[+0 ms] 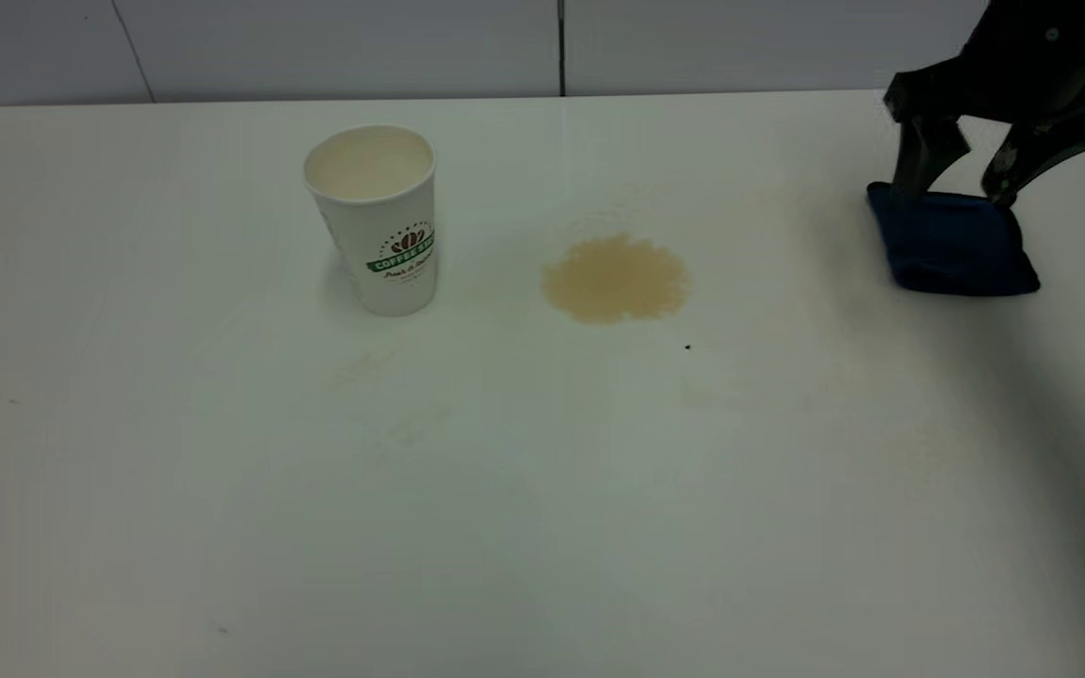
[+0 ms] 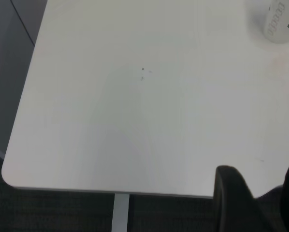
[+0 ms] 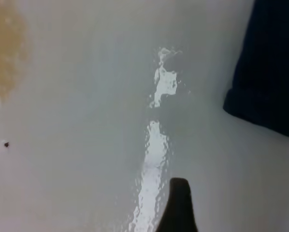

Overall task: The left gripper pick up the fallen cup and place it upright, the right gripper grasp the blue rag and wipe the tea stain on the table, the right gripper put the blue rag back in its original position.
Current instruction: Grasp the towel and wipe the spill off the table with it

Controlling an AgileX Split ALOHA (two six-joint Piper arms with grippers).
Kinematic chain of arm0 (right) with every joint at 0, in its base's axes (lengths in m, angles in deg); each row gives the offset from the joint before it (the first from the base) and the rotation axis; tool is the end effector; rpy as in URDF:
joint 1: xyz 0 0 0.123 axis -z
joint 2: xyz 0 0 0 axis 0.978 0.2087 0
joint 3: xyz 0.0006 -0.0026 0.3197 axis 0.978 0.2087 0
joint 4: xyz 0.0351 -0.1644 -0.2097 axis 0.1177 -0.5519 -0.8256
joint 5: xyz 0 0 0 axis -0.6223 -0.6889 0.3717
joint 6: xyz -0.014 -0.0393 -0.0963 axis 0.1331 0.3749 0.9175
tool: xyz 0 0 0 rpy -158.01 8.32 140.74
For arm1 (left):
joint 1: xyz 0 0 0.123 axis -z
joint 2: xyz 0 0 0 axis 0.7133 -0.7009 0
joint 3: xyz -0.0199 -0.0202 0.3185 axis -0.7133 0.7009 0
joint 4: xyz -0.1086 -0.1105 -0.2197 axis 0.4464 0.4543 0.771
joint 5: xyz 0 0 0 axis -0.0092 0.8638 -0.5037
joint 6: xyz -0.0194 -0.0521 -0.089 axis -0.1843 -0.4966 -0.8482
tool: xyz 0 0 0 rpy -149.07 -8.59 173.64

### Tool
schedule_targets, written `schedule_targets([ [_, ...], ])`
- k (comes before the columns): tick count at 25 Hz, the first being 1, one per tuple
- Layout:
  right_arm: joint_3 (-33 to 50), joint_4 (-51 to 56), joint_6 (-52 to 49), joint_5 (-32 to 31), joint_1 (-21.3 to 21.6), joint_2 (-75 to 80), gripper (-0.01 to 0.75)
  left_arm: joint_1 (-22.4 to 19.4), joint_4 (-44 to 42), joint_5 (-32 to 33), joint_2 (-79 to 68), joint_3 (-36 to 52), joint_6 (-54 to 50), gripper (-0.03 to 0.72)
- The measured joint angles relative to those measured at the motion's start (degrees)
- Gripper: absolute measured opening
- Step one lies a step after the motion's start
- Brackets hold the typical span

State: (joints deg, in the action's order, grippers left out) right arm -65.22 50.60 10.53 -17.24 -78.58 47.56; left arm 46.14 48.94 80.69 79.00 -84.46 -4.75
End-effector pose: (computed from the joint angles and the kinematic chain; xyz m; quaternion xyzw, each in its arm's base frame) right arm 0.4914 0.0154 0.0879 -0.0330 0.9877 0.0449 0.1458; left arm -0.0170 0.0058 0.2686 -0.0210 0.8693 0.0127 0.4937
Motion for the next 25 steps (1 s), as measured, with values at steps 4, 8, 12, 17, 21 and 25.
schedule_targets([
  [4, -7.57, -0.59, 0.00, -2.69, 0.00, 6.90, 0.696, 0.00, 0.00, 0.00, 0.00, 0.00, 0.00, 0.278],
  [8, -15.30, -2.69, -0.72, -5.03, 0.33, 12.60, 0.696, 0.00, 0.00, 0.00, 0.00, 0.00, 0.00, 0.278],
  [12, -23.28, -3.52, -2.11, -9.03, 1.92, 17.66, 0.696, 0.00, 0.00, 0.00, 0.00, 0.00, 0.00, 0.278],
  [17, -30.53, -4.09, -2.85, -14.14, 4.35, 22.65, 0.694, 0.00, 0.00, 0.00, 0.00, 0.00, 0.00, 0.278],
  [21, -32.53, -4.80, -2.85, -14.88, 5.12, 24.19, 0.684, 0.00, 0.00, 0.00, 0.00, 0.00, 0.00, 0.278],
  [25, -32.90, -5.09, -3.68, -14.50, 5.12, 25.24, 0.600, 0.00, 0.00, 0.00, 0.00, 0.00, 0.00, 0.278],
])
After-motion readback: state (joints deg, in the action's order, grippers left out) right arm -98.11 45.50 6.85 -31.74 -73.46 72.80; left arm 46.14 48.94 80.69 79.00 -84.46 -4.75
